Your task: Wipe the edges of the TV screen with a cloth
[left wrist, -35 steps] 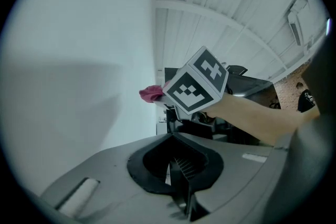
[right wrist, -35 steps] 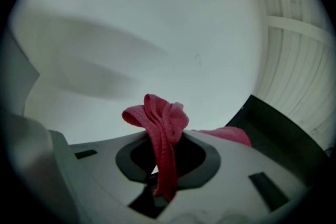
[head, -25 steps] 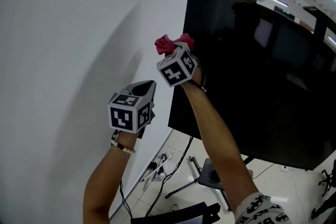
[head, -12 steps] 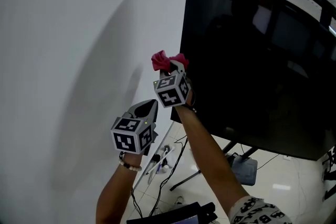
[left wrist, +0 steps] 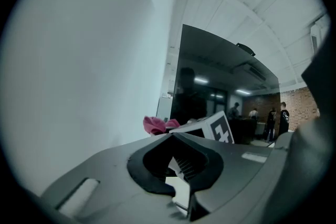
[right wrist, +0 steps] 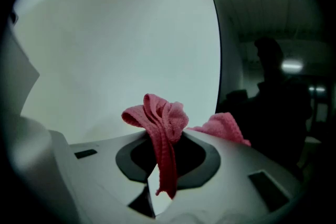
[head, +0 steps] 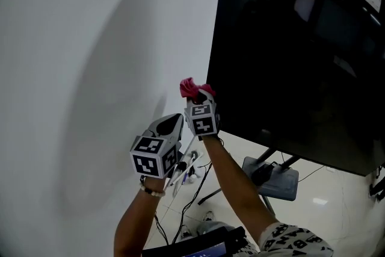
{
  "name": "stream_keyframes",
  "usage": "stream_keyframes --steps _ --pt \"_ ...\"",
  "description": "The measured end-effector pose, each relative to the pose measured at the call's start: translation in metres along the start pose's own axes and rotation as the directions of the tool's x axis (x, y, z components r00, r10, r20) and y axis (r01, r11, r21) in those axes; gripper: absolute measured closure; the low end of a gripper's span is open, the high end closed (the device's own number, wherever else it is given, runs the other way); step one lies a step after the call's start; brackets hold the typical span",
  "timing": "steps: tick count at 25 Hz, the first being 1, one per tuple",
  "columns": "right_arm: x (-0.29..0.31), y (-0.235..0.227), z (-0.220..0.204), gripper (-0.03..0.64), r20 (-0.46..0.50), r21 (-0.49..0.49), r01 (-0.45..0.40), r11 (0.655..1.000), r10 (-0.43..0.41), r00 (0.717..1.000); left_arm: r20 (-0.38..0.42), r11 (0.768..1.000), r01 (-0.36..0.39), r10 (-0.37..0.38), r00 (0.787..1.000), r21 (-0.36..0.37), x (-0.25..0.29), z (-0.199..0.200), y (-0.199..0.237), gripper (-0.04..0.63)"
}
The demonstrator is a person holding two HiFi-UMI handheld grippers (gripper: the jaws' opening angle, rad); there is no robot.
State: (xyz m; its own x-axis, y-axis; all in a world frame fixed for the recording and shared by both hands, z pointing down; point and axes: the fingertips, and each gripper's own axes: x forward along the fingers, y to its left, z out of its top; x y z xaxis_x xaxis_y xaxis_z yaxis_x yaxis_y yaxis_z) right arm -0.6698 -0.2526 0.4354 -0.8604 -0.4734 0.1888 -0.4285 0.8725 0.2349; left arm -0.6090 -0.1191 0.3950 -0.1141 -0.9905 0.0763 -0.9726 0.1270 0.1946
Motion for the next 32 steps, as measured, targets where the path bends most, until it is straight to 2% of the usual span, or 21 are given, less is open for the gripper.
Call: stream_keyframes --steps 6,12,18,22,26,30,32 --pt "0.010 0.012 -0.071 0.541 -0.082 0.104 0.007 0.995 0.001 0.997 -0.004 1.000 0.002 -0.002 1.000 -0.017 -0.009 -0.007 -0.001 0.600" --pt "0.022 0.022 -0.137 0.541 -0.147 0.168 0.026 0.985 -0.001 0.989 -0.033 0.998 -0.016 0.014 0.999 -0.054 -0.017 -0.024 0.010 0.600" --pt "0.022 0.031 -0.202 0.541 -0.250 0.269 0.047 0.962 0.022 0.968 -0.068 0.998 -0.010 0.006 0.998 -0.067 -0.015 -0.041 0.004 0.600" --pt "0.015 0.029 -0.245 0.541 -0.346 0.369 0.095 0.925 0.042 0.937 -0.076 0.997 0.003 -0.009 0.997 -0.078 -0.012 -0.045 -0.002 0.600" --pt "0.008 0.016 -0.248 0.541 -0.342 0.427 0.121 0.896 0.036 0.939 -0.083 0.996 0.010 -0.017 0.996 -0.092 -0.010 -0.049 -0.008 0.600" --pt "0.001 -0.007 -0.241 0.541 -0.311 0.535 0.145 0.833 0.034 0.950 -0.092 0.995 0.027 -0.036 0.995 -0.101 -0.003 -0.054 -0.017 0.600" --pt "-0.006 -0.015 -0.240 0.541 -0.309 0.539 0.154 0.828 0.024 0.951 -0.093 0.994 0.040 -0.049 0.994 -0.102 0.000 -0.054 -0.022 0.600"
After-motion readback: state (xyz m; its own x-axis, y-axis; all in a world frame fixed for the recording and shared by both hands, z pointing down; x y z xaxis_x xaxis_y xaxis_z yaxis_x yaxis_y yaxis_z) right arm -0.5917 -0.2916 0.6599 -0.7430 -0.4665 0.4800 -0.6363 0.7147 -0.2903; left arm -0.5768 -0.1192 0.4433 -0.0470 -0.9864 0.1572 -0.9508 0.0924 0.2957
